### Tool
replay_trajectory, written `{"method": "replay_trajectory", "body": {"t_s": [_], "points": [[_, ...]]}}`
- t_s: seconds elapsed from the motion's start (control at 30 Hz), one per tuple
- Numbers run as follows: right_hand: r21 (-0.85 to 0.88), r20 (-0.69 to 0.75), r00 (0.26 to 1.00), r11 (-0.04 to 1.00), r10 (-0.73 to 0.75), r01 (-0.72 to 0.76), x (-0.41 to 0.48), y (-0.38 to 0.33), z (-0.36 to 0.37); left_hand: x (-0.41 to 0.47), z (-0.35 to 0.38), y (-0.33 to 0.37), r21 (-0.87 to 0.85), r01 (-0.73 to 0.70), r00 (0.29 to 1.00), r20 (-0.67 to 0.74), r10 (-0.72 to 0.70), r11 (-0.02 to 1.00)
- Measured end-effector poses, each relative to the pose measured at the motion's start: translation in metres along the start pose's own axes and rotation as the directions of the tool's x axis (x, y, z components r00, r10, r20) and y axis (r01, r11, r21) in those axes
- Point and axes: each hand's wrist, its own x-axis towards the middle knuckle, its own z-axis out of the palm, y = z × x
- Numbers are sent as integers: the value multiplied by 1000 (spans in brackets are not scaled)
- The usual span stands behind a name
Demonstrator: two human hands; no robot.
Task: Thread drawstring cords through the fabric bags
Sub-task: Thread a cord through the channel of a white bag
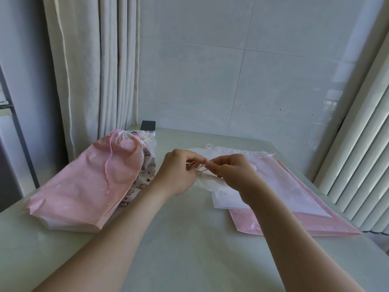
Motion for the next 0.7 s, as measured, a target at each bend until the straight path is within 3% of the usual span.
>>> {"method": "replay_trajectory", "body": {"t_s": [0.1,0.2,0.27,0.33,0.4,0.5,0.6,0.7], "points": [[27,-29,999,1000,16,-15,0,0,0,0,3,-2,28,-70,997,27,69,997],[31,-54,998,999,18,-17,-1,-2,2,-1,4,0,31,-107,992,-66,108,994],[38,-80,996,999,23,-20,-1,-2,2,-2,1,5,-10,-51,995,-83,50,999],[40,-105,994,999,21,-16,0,-1,3,0,-5,16,-161,56,995,-71,-68,985],[44,-147,989,999,17,-10,1,1,3,3,-12,25,-453,146,983,-34,-180,880],[21,-215,977,1000,12,-7,4,2,2,6,-22,30,-790,169,978,60,-200,590],[7,-210,978,1000,-10,11,4,2,3,2,-25,35,-912,147,979,78,-188,384],[-53,-227,973,998,-50,39,6,3,6,2,-26,41,-935,158,972,91,-216,317]]}}
